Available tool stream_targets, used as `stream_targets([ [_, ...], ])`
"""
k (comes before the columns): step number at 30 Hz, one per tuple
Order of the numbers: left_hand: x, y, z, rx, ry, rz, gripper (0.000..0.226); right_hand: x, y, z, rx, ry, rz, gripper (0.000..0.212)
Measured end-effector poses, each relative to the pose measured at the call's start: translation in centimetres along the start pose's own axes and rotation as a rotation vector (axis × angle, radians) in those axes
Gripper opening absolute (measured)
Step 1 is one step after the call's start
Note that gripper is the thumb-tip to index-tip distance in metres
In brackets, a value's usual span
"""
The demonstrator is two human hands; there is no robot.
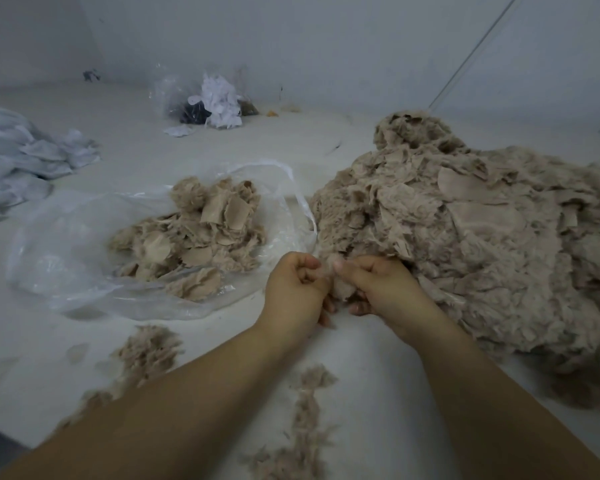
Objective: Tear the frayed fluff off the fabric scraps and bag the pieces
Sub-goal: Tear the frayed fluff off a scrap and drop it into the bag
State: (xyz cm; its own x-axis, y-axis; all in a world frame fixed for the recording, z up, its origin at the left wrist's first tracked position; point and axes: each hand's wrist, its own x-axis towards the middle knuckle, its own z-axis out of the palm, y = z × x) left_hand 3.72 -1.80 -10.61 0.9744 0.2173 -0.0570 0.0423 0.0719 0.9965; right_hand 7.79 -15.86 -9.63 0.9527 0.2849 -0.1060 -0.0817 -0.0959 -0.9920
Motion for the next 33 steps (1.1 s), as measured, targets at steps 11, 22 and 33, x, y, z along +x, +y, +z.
stream_targets([
  [11,-0.1,0.9,-0.8,-0.073,-0.053,-0.054,0.022,-0.2,-0.2,-0.4,0.002,-0.038,0.061,0.016],
  [22,0.7,0.3,-1.2,-0.147,-0.025,0.144,0.057,0.0,-0.6,-0.2,0.103,0.022,0.164,0.029],
  [33,-0.5,0.8,-0.3,-0.155,0.028,-0.143,0.040,0.0,0.1,-0.4,0.012,0.013,0.054,0.025],
])
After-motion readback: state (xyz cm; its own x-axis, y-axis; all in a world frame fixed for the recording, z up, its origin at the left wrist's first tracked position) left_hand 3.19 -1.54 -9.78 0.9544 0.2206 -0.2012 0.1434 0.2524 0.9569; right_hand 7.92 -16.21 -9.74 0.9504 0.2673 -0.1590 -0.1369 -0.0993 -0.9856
